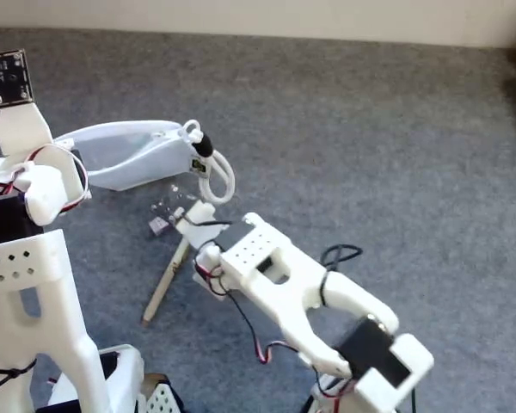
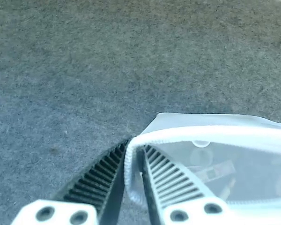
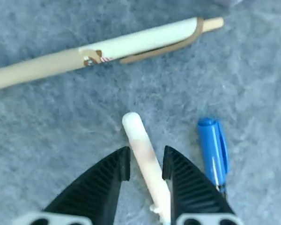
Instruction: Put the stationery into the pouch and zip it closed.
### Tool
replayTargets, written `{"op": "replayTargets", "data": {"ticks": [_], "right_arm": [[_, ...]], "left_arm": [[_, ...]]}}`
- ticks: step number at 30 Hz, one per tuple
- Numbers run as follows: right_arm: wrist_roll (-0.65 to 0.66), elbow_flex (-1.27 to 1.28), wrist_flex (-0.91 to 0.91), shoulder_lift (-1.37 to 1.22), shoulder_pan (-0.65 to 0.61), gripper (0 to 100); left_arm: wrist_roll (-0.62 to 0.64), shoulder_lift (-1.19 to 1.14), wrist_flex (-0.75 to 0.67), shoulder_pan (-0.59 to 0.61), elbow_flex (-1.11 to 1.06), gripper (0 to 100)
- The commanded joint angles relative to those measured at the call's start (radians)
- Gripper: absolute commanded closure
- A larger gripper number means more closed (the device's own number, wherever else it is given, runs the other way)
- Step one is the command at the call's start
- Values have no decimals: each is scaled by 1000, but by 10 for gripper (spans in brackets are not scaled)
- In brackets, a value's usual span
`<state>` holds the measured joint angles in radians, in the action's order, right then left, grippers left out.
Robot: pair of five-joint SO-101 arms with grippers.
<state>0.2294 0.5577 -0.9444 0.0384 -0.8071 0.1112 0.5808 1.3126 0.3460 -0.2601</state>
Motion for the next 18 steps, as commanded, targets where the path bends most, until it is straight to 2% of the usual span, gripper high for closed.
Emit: {"op": "replayTargets", "data": {"ticks": [1, 13, 18], "right_arm": [[17, -94, 21, -51, -28, 893], [18, -177, 21, -220, -33, 899], [18, -176, 16, -222, -35, 996]], "left_arm": [[11, -19, 8, 8, 13, 993], [11, -19, 8, 8, 12, 993], [11, -19, 8, 5, 4, 993]]}}
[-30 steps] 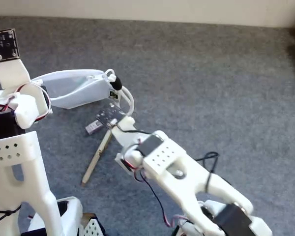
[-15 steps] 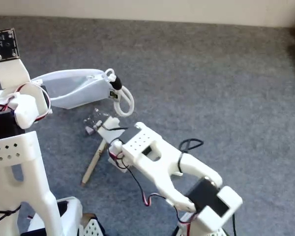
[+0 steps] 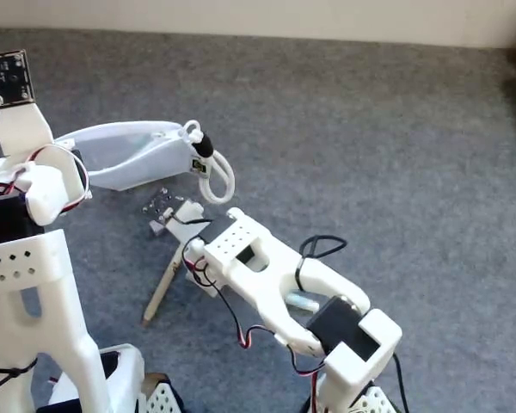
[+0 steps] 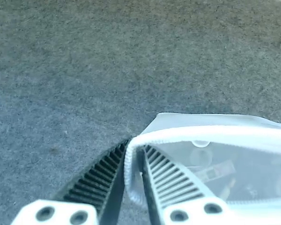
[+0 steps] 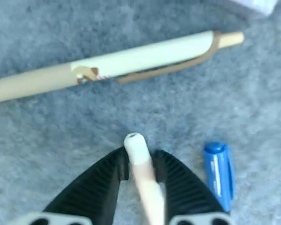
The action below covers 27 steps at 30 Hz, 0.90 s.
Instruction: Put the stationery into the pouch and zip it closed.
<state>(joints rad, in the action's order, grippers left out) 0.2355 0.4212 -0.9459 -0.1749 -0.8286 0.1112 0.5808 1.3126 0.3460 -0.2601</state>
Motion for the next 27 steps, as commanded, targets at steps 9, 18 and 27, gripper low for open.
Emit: {"op": "replayTargets", "data": {"ticks": [9, 18, 27], "right_arm": [[89, -25, -5, 61, -18, 995], [78, 105, -56, 423, -13, 995], [-61, 197, -56, 763, -16, 995]], "left_arm": [[11, -19, 8, 2, 4, 993], [11, -19, 8, -7, 7, 993], [11, -19, 8, -81, 10, 993]]}}
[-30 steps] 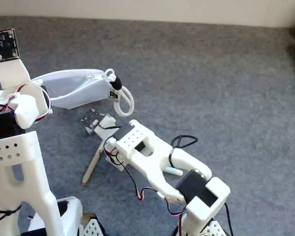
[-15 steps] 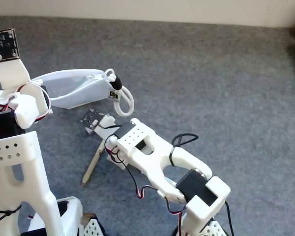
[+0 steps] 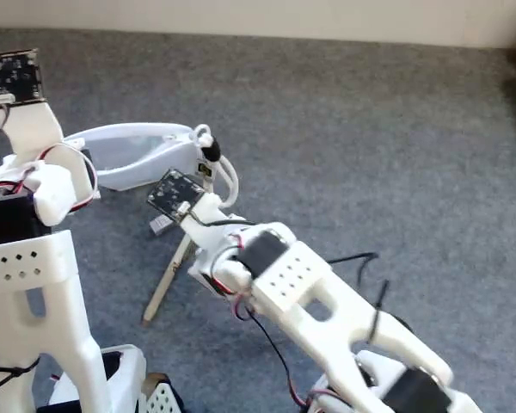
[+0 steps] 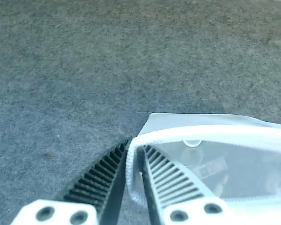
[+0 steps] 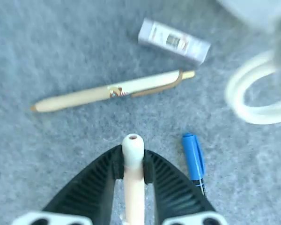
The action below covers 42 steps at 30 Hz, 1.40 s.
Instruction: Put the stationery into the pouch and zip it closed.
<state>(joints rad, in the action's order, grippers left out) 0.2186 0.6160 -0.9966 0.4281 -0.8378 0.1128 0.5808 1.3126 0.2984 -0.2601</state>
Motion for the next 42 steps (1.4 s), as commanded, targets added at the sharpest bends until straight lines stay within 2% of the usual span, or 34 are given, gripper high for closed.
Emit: {"op": "replayTargets", "data": {"ticks": [1, 15, 22, 42], "right_arm": [[-60, 7, -5, 188, -5, 995], [-218, 2, 15, 538, -4, 995], [-221, 2, 226, 607, -4, 995], [-218, 4, 900, 601, -2, 995]], "left_arm": [[9, -19, 8, -42, 10, 993], [5, -19, 29, -140, 12, 993], [5, -19, 29, -140, 7, 993], [5, -19, 29, -136, 2, 993]]}}
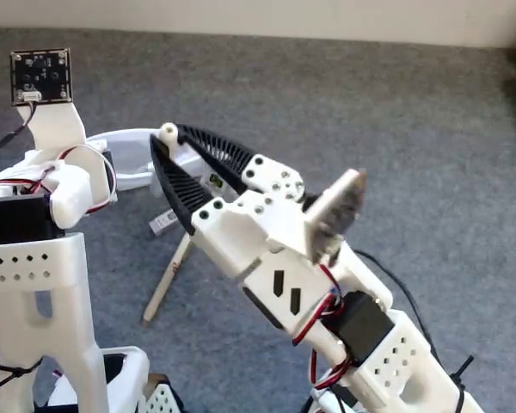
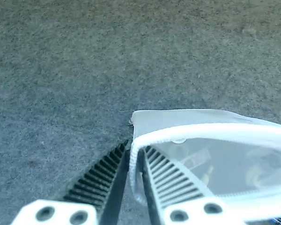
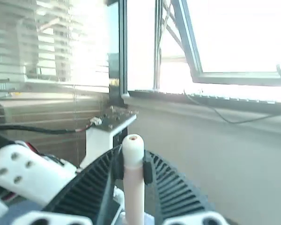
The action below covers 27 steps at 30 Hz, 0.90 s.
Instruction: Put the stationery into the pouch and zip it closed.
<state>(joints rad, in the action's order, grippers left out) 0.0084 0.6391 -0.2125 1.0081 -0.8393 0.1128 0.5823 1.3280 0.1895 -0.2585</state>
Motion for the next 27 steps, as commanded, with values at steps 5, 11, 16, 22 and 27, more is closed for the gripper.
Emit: {"op": "replayTargets", "data": {"ticks": [5, 11, 16, 22, 27], "right_arm": [[-8, -13, 199, 18, 42, 995], [-8, -15, 226, -90, 104, 995], [-6, -13, 285, -171, 147, 995], [87, -8, 206, -186, 143, 995], [160, -8, 108, -188, 117, 995]], "left_arm": [[5, -21, 14, -25, 1, 993], [5, -21, 14, -25, 1, 993], [5, -21, 14, -25, 1, 993], [3, -21, 14, -25, 1, 993], [3, -21, 12, -25, 1, 993]]}}
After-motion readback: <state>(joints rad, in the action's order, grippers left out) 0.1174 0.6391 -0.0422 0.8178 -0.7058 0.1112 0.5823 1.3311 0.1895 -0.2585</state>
